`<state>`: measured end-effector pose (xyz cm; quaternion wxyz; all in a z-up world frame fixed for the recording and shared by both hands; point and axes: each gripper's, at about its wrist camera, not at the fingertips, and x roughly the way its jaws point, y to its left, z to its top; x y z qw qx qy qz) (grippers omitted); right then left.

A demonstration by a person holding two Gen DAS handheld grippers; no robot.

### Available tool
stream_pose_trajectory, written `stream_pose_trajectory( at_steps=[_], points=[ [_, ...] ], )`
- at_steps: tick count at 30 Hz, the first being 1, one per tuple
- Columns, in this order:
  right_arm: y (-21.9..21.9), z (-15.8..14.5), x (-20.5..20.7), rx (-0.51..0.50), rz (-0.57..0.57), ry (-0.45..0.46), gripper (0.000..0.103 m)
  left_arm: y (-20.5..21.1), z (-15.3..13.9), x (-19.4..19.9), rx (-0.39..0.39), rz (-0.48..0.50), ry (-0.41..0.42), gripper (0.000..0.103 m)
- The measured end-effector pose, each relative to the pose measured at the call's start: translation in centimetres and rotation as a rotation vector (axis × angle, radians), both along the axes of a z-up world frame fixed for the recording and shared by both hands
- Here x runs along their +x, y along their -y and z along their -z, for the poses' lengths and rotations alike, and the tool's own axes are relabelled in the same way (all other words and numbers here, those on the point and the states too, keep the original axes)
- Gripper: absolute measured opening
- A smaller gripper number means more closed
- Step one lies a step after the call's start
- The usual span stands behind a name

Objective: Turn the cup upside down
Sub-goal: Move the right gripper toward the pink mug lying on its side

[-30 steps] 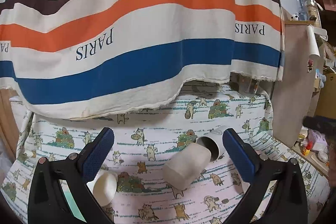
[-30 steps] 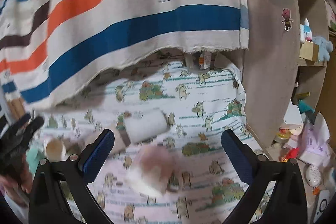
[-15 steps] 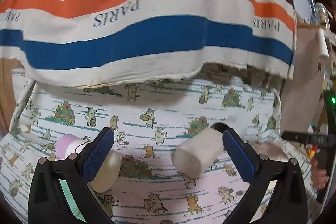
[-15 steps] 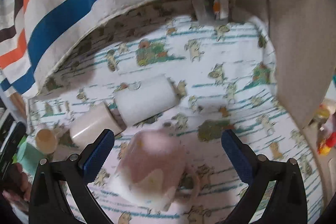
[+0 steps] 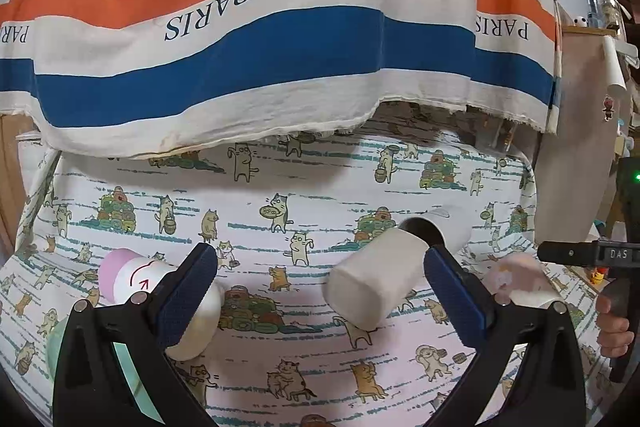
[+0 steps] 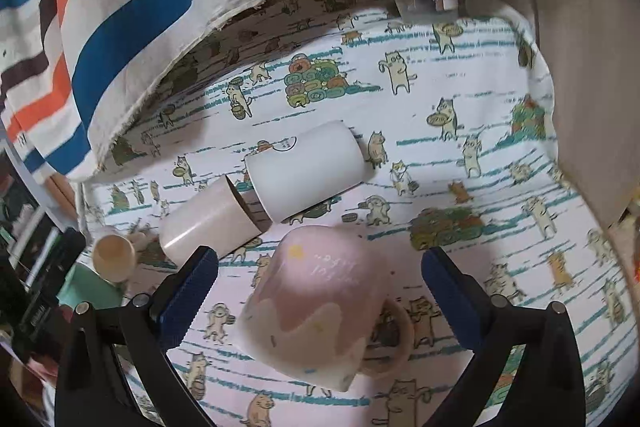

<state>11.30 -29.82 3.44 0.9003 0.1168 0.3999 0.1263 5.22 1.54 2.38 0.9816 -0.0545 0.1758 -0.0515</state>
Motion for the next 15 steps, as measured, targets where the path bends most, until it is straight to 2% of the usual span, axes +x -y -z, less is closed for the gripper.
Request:
stream_pose_trajectory(
  at_steps=[10, 15],
  points=[
    [-0.50, 0.56, 0.13, -0.007, 0.002, -0.011, 0.103, -0.26, -0.01, -0.07, -0.015, -0.009, 0.003, 0.103],
    [-0.78, 0.97, 0.33, -0.022, -0.002, -0.027, 0.103, 0.38, 0.13, -0.15, 0.013, -0.004, 0.008, 0.103]
  ],
)
